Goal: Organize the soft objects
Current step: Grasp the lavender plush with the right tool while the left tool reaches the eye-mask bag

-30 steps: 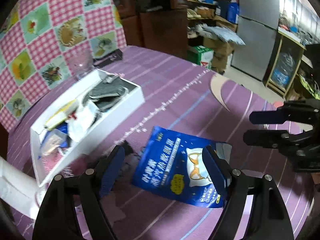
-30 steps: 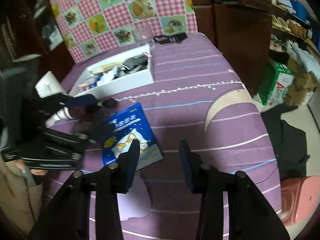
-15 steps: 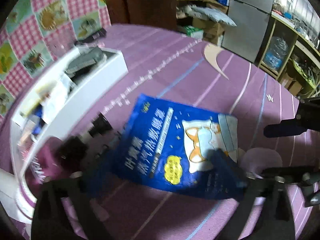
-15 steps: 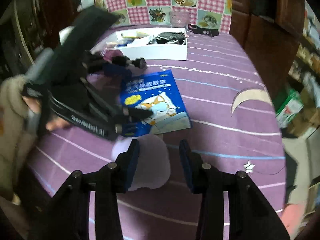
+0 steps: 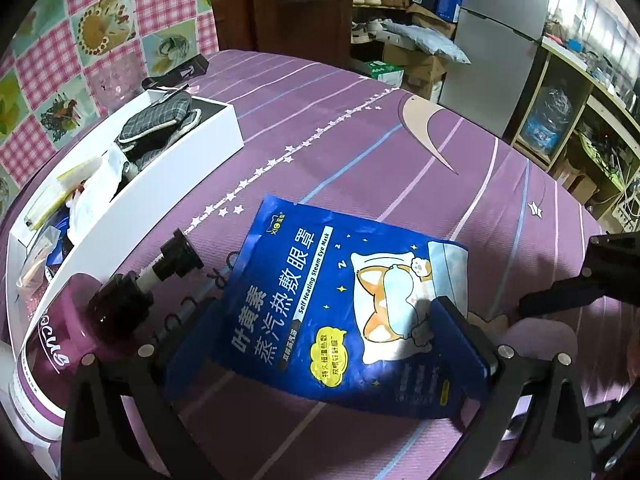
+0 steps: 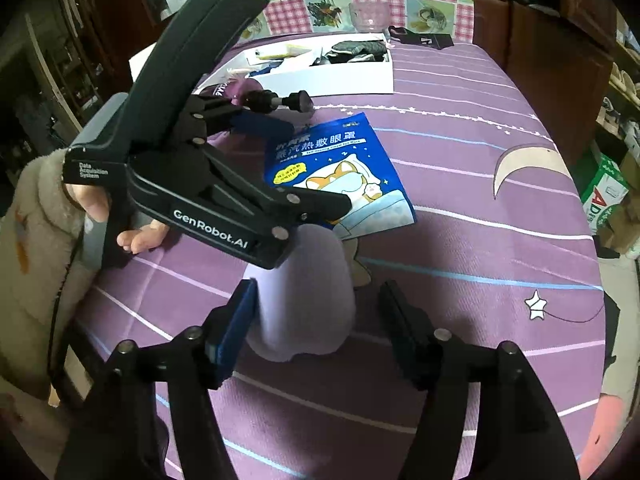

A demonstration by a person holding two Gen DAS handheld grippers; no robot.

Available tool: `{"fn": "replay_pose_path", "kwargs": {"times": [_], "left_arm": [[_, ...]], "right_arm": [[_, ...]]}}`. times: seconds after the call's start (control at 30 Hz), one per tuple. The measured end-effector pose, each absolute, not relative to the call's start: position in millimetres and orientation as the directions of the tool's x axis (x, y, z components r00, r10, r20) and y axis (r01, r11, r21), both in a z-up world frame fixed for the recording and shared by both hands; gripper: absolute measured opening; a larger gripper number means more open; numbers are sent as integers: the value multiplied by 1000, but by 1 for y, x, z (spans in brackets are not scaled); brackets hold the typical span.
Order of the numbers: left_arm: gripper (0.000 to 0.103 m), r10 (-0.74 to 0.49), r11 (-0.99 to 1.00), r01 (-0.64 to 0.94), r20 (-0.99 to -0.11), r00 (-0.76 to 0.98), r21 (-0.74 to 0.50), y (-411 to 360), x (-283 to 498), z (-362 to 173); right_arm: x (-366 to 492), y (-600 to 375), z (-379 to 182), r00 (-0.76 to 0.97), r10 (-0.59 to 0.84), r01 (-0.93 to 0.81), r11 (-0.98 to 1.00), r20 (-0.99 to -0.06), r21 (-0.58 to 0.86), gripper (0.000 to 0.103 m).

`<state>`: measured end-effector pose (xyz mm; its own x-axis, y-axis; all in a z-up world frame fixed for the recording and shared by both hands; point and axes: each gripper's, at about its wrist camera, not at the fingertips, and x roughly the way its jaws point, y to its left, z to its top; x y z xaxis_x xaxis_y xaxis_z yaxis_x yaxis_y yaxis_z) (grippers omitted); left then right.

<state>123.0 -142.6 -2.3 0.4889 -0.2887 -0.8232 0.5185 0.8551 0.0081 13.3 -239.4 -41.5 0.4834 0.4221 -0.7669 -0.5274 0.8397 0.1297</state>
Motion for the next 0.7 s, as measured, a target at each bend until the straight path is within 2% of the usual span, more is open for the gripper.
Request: {"fn": "replay_pose_path", "kwargs": {"times": [0.07,0.13,0.2,0.23,0.27,0.33,0.4,0.5,0.57,0.6,0.7], "left_arm": [[91,-293,852,523,-818,496,12,-144,122,0],[68,-293,851,525,-807,513,25,-146,118,5],[54,-286,848,527,-800,528,45,-149,115,8],[45,-291,838,542,-796,531,56,-152,113,9],[41,-292,833,550,-794,534,63,-154,111,9],[12,-300,821,566,-790,535,72,-160,106,11],[9,-279,819,564,-786,552,106,-164,104,10],[0,-295,819,567,-783,548,89,-161,106,12],[0,-316,819,571,-783,536,60,-157,108,12],[0,-322,819,572,-783,533,52,-156,108,12],[0,-328,822,568,-779,534,43,-154,109,13]], "right_arm": [[14,-239,-42,488,407,-506,853,-772,130,64],[13,-237,-41,503,375,-478,871,-779,110,57],[13,-237,-40,500,358,-456,883,-789,112,49],[12,-237,-40,498,351,-446,888,-793,113,48],[12,-237,-40,500,344,-437,892,-795,112,46],[10,-235,-39,506,328,-426,899,-798,99,42],[7,-233,-38,521,306,-411,908,-797,81,38],[3,-234,-36,533,291,-389,918,-795,76,31],[5,-241,-33,522,303,-366,924,-798,112,26],[6,-246,-31,515,317,-359,924,-796,135,19],[7,-262,-22,532,312,-312,936,-787,160,16]]}}
